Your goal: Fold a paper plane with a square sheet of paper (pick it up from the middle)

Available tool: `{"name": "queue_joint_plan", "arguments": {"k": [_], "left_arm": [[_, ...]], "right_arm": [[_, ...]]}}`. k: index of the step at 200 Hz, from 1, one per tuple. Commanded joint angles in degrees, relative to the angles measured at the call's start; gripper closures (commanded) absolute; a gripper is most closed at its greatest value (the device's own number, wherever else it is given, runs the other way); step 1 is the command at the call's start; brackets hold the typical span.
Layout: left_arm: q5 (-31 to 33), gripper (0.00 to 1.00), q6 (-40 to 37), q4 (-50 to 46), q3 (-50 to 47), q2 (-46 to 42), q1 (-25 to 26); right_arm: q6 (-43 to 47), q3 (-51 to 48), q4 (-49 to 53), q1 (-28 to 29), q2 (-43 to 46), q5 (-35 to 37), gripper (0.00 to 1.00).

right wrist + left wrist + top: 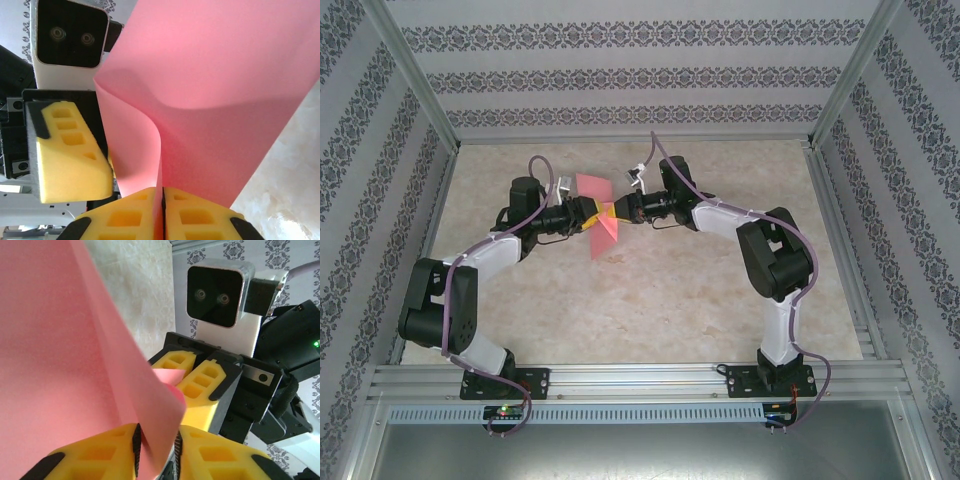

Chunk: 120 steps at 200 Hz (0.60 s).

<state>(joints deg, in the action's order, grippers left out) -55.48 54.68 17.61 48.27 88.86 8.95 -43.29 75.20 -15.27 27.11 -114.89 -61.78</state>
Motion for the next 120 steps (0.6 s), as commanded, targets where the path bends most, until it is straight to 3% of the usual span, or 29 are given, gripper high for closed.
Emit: {"name": "queue_joint_plan", "arguments": {"k": [1,31,56,101,120], "left_arm": [[-0.7,0.75,-3.4,-3.1,1.9,0.6,0.5],[-0.4,0.84,-3.7,-3.2,2.2,0.8,0.5],[-0.5,0.88,-3.5,-2.5,2.5,1.1,0.6],[-1.1,0.90,-1.6,0.6,2.7,0.8,0.5],[-1.7,0.90,-0.1,2.9,2.8,0.7,0.5]], "right_arm": [[0.2,-0.1,-0.7,-0.4,0.5,0.2,0.86],[0.9,-0.6,0.2,-0.7,1.4,0.5,0.81],[2.3,-0.9,2.7,-1.2,2.8,2.0,0.69],[8.8,-1.3,14.0,-2.5,7.7,6.8,0.55],[8.0,-2.7,14.1,-2.6,7.9,6.7,0.48]]}}
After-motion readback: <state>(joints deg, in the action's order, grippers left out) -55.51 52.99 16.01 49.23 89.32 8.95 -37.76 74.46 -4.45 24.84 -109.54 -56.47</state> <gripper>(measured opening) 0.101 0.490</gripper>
